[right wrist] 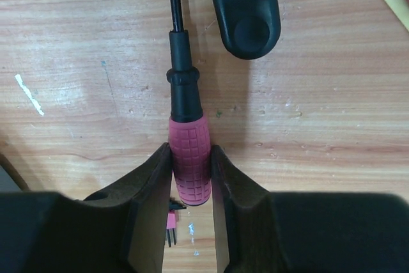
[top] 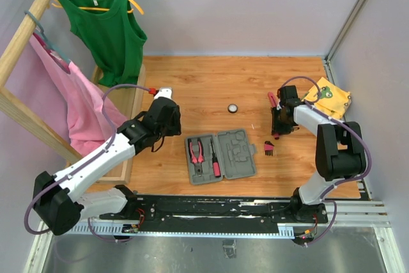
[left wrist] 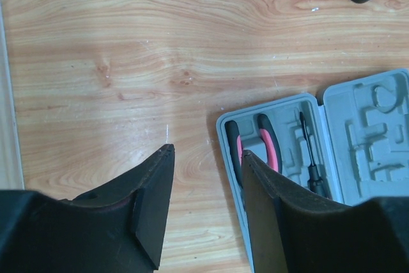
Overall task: Sort the tools into containers
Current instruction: Pick up the screwdriver from the center of the board.
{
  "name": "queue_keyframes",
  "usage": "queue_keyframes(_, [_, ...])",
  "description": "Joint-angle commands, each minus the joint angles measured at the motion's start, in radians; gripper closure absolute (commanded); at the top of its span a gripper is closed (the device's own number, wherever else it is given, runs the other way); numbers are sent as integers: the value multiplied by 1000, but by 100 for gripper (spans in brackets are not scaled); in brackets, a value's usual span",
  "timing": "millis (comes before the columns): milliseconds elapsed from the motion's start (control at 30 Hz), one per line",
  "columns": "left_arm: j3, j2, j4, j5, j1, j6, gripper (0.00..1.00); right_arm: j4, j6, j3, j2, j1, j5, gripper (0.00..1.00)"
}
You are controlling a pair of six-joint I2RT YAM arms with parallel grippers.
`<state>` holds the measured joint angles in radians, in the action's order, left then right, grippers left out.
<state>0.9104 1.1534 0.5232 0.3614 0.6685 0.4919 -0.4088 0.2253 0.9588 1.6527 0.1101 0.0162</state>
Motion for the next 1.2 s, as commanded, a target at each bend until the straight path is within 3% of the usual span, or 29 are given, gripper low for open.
queue_keyframes(0, [-2,-67,37,42,-12,-21,49,-16,-14,-5,-72,-19,31,80])
queue_keyframes(500, [0,-133,45,70,-12,5,50,150,141,-128,-447,-9,348,99])
queue_keyframes(667, [9,-155,37,57,-12,-3,50,218,215,-176,-540,26,373,99])
queue_keyframes(767, [-1,-197,24,43,-12,-10,49,252,238,-215,-603,90,311,99])
queue_keyframes(1167, [-38,-284,1,-127,-12,-55,46,286,283,-248,-739,557,-240,99])
